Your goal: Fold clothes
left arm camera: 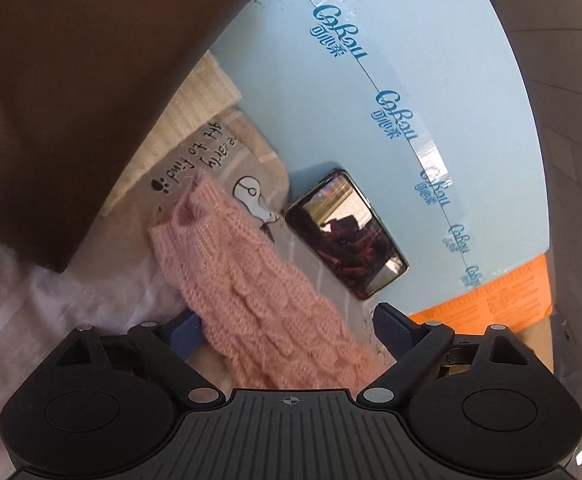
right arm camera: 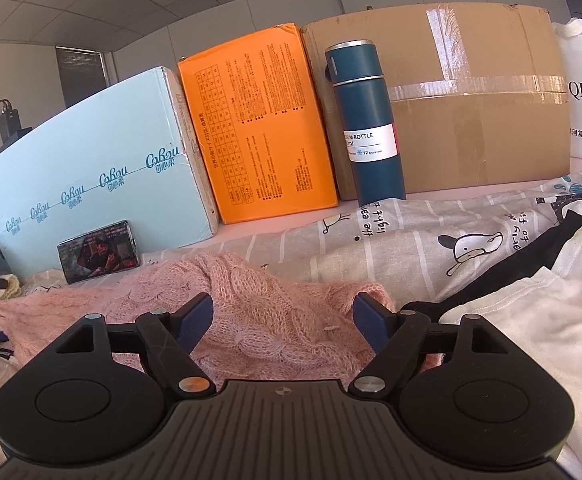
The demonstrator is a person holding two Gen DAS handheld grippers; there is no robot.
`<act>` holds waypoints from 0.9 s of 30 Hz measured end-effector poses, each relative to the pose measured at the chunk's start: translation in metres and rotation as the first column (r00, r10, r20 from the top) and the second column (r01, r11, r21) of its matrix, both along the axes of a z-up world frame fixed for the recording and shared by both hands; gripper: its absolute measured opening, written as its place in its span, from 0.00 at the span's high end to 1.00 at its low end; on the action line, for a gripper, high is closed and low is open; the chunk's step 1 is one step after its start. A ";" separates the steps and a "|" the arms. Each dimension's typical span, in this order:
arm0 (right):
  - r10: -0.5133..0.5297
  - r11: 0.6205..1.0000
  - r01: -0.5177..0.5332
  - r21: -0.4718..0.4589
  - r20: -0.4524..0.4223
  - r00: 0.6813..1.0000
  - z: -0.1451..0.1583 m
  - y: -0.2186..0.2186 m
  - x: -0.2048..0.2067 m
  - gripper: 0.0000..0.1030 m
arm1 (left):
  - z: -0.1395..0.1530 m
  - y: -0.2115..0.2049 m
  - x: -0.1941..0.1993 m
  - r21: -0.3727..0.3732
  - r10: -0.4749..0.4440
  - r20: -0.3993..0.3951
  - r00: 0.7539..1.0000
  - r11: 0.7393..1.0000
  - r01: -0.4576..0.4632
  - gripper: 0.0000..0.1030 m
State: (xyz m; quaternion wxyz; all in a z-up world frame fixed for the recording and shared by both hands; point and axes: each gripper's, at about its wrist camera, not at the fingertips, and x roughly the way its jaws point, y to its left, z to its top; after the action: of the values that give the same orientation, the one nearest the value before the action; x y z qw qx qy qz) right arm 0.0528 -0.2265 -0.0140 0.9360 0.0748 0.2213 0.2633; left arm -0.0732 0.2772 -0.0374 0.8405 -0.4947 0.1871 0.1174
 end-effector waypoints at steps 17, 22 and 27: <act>-0.003 0.998 0.003 0.056 -0.001 1.000 -0.004 -0.007 0.003 0.24 | 0.059 -0.072 -0.053 0.515 -0.076 0.102 0.992 0.857 0.013 0.83; 0.028 0.996 -0.030 0.090 0.013 1.000 0.000 -0.008 0.001 0.24 | 0.062 -0.075 -0.095 0.491 -0.015 0.169 0.985 0.868 -0.071 0.84; 0.074 0.989 -0.075 0.128 0.015 0.997 0.014 -0.001 -0.006 0.24 | 0.058 -0.064 -0.092 0.629 0.116 0.032 0.993 0.770 -0.110 0.84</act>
State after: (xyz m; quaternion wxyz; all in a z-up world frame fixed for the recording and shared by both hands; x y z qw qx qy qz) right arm 0.0473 -0.2272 0.0004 0.9199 0.1253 0.2016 0.3122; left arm -0.1649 0.2136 0.0201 0.9479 -0.1956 0.1109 0.2257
